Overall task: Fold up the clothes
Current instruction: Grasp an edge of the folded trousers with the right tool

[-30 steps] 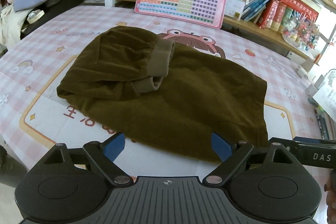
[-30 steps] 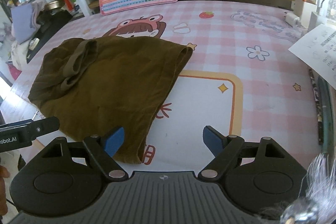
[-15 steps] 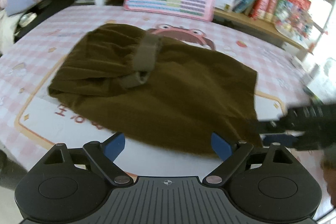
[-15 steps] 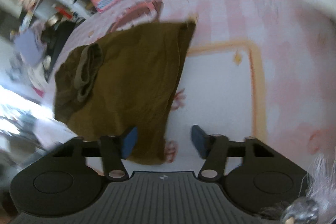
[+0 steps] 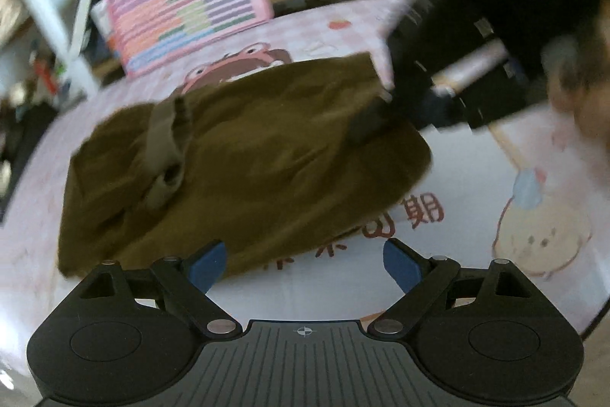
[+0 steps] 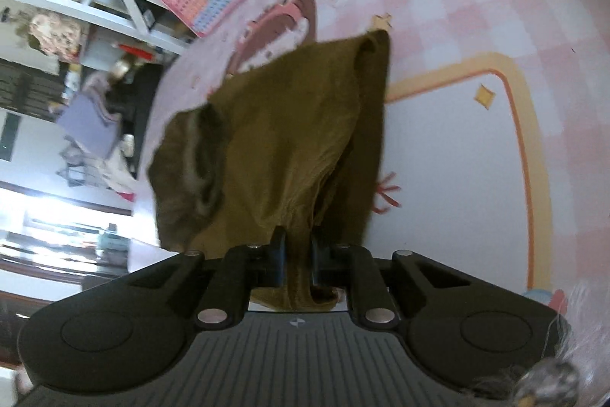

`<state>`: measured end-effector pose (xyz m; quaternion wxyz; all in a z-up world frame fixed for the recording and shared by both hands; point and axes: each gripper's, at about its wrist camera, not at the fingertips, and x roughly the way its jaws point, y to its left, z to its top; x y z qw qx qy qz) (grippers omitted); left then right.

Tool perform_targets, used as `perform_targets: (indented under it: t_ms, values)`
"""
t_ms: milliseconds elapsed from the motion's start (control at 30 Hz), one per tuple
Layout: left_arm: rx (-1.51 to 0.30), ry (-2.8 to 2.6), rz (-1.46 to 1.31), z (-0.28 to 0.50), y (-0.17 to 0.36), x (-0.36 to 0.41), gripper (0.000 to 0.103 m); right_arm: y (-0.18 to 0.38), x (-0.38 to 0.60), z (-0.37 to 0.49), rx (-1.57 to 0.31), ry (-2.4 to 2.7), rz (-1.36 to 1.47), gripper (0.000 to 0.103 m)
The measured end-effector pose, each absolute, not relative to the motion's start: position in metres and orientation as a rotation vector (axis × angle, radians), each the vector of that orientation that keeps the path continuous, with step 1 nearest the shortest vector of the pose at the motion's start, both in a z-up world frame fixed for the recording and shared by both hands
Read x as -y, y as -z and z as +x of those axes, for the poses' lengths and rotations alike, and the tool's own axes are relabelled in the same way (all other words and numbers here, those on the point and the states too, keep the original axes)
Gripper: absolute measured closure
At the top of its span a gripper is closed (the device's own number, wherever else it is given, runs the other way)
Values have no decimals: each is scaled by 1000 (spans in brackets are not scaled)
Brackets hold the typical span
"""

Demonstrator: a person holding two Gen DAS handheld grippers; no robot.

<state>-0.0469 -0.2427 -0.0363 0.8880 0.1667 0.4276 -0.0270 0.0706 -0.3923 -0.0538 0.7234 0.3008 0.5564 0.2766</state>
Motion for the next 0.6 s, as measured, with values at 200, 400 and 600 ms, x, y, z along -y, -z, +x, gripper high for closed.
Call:
perform_targets:
  t_ms: [200,400,600]
  values:
    - [-814,75,614,-36,54,276,12,45,383,72,-1217,-636,651,91]
    - [-796,98,603,-37,47,281,12,43,389,69,-1206,-602,592,78]
    - [-786,30,340,-26,23,249,12,52,418,58,-1196,-544,639,67]
